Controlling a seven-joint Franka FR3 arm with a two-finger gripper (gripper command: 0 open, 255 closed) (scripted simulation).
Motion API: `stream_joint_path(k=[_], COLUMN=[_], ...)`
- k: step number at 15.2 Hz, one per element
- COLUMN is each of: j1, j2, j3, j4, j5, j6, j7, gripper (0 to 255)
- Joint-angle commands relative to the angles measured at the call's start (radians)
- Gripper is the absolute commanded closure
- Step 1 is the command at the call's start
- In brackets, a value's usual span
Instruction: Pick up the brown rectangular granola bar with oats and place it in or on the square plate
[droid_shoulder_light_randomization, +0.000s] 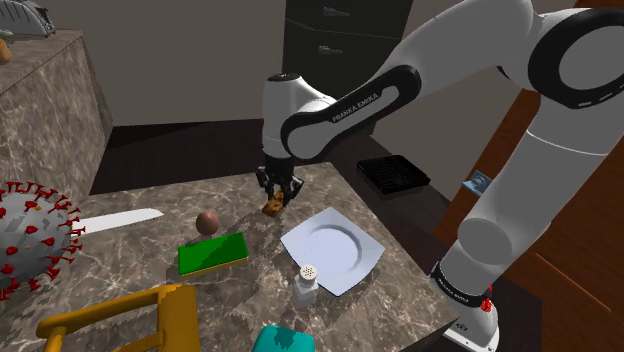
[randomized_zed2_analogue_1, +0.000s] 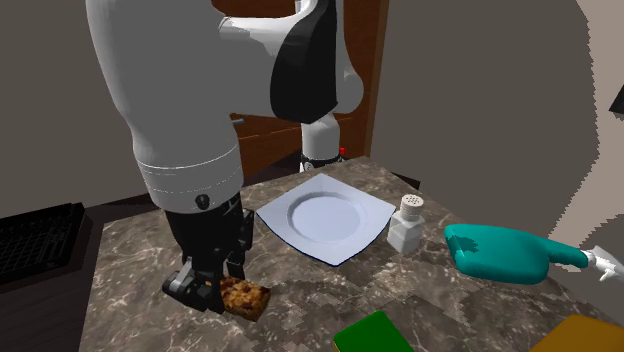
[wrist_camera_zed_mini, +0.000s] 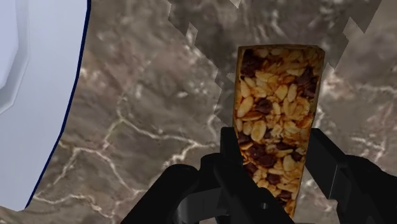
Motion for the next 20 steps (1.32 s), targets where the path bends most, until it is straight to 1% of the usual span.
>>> stream_joint_path(k=[1,10,18,20], j1=[-0.002,-0.007,-0.009,0.004], j2=[-0.017,-0.097,-0.145,-0.235], j3=[0.001,0.000,-0.008,-0.011], j4=[0.005,0.061,0.119,0.043], j5=[0.015,0.079,0.111,0.173], j6=[-0.019,-0.137,-0.234,-0.232], j7=[-0.011,-0.059,-0.084,-0.109], gripper=[255,255,255,255])
